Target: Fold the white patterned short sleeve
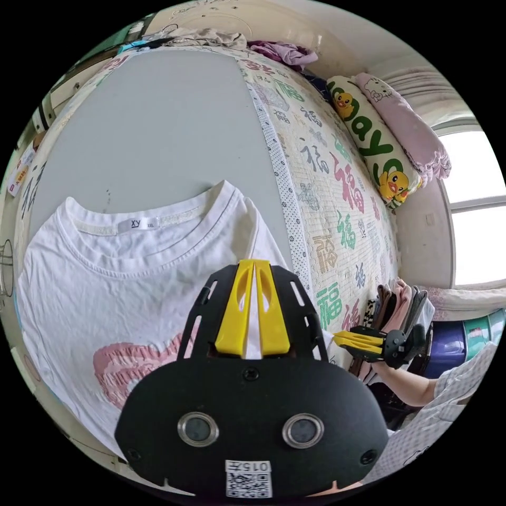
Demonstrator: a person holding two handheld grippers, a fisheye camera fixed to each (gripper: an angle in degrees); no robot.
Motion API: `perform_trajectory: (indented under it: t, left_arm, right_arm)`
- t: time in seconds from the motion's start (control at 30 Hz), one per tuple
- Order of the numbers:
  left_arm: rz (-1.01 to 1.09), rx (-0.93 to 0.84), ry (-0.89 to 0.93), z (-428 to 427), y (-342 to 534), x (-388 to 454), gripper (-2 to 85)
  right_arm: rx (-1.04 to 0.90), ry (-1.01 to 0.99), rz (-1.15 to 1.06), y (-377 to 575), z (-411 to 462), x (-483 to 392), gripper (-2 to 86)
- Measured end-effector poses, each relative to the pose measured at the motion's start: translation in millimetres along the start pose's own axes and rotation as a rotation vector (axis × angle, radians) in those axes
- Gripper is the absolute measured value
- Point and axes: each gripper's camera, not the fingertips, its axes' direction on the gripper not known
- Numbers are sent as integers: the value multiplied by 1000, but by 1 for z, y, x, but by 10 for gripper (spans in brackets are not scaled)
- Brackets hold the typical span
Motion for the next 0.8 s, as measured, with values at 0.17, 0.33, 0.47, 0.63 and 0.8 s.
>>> perform_trajectory:
  t: [0.17, 0.33, 0.47, 0.63, 0.8]
  left_arm:
    - [-61, -34, 49, 0, 25, -12, 73]
    - [-21, -74, 73, 12, 36, -7, 37]
    - [12, -60, 70, 16, 30, 3, 3]
    - [45, -50, 61, 19, 14, 16, -1]
    - [47, -65, -9, 17, 24, 25, 19]
  right_arm:
    - [23, -88, 6, 9, 5, 20, 83]
    - [0, -64, -23, 11, 20, 21, 60]
    - [2, -48, 1, 15, 25, 32, 15]
    - [-6, -42, 27, 20, 30, 47, 6]
    - [8, -97, 65, 21, 36, 66, 24]
